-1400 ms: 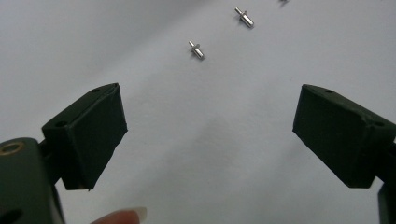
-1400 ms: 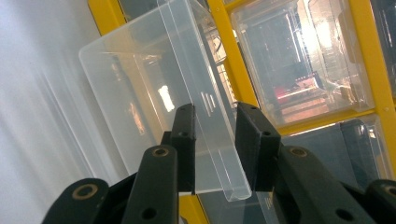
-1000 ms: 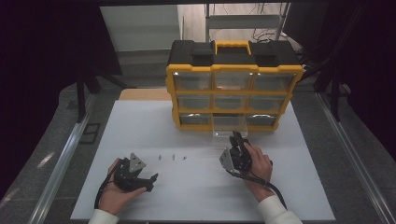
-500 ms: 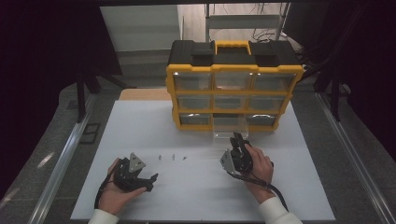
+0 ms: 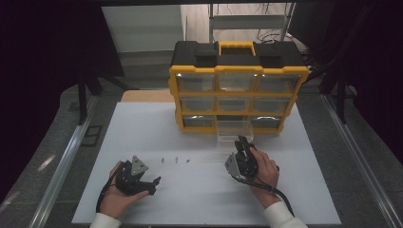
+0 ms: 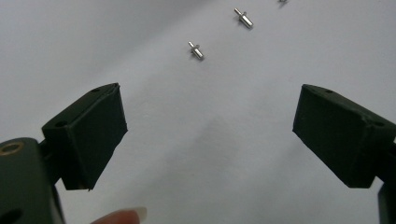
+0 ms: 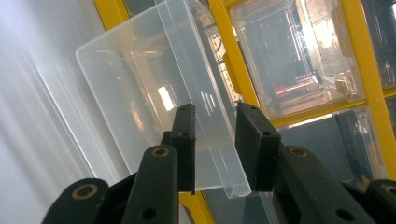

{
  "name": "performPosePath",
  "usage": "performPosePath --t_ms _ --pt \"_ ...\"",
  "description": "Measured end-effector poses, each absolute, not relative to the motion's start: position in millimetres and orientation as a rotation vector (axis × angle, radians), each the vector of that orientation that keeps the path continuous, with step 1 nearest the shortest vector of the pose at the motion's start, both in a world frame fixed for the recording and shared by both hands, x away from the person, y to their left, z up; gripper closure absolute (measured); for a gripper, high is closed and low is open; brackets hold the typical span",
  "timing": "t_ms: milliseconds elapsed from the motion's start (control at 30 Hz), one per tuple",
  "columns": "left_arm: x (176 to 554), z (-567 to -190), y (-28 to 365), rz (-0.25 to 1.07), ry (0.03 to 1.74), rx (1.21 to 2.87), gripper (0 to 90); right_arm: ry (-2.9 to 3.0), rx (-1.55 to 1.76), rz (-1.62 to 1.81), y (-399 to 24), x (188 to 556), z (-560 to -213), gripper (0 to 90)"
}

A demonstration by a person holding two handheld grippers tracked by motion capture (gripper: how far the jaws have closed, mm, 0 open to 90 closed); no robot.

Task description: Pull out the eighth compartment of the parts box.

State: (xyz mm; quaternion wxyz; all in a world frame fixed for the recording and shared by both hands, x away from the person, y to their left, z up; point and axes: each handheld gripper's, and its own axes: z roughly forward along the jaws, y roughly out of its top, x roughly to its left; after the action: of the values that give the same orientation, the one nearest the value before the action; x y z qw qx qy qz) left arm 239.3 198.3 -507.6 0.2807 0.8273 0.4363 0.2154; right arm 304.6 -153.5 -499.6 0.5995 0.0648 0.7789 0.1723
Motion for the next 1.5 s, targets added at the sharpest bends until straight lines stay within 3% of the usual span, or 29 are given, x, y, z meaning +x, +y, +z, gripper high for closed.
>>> performPosePath --t_ms 1500 --pt "238.7 -507.7 195.2 0.573 1.158 2.223 9.9 1.812 0.149 0.395 -156.3 297.8 -503.4 68.4"
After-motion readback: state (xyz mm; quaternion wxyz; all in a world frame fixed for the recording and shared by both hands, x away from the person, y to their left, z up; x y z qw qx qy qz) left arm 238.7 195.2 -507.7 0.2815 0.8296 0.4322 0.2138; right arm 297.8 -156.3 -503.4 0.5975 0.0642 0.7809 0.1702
